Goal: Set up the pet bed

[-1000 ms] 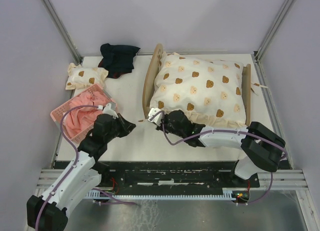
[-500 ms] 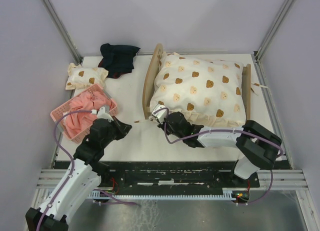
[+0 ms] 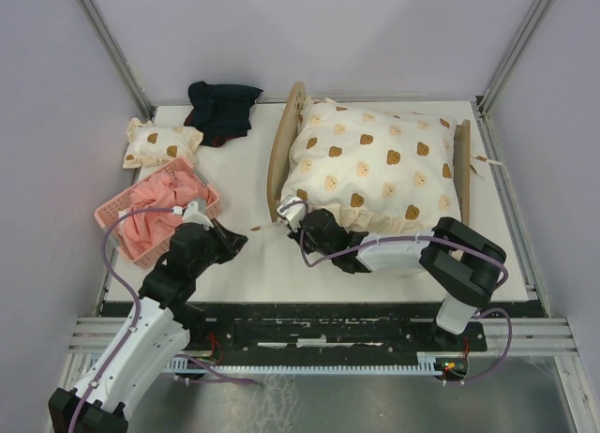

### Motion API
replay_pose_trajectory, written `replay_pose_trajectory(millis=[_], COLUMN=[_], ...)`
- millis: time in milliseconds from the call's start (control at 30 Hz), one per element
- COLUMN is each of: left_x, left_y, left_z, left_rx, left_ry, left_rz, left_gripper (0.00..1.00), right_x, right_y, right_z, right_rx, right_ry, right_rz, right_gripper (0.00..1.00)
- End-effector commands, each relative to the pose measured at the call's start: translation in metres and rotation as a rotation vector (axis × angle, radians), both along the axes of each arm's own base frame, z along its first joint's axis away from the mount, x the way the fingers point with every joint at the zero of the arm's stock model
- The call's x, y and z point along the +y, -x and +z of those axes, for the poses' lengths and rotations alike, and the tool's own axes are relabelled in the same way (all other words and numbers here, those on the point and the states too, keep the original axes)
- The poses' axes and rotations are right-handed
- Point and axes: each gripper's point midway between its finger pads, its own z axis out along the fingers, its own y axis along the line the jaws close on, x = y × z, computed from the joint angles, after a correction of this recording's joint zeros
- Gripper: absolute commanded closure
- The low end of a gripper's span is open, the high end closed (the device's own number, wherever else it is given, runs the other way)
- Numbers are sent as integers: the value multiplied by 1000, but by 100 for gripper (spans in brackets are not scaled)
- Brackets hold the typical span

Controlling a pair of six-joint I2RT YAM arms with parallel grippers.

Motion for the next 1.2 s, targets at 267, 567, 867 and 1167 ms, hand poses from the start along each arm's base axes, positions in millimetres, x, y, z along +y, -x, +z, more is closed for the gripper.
replay_pose_trajectory(millis=[267, 567, 867, 1167], left_x=[-1, 0, 0, -2], left_y=[-5, -5, -5, -2], left_z=[7, 6, 6, 4], left_rx=[-20, -13, -12, 0], left_ry=[33, 27, 28, 48], left_rz=[21, 28, 29, 22], left_gripper=[97, 97, 97, 97], right_x=[18, 20, 4, 30], right_y=[-11, -3, -14, -24], right_z=[37, 36, 38, 41], right_rx=[-111, -130, -158, -218], right_ry=[-144, -160, -159, -169], right_rz=[-21, -40, -156, -93], right_gripper=[98, 98, 98, 98])
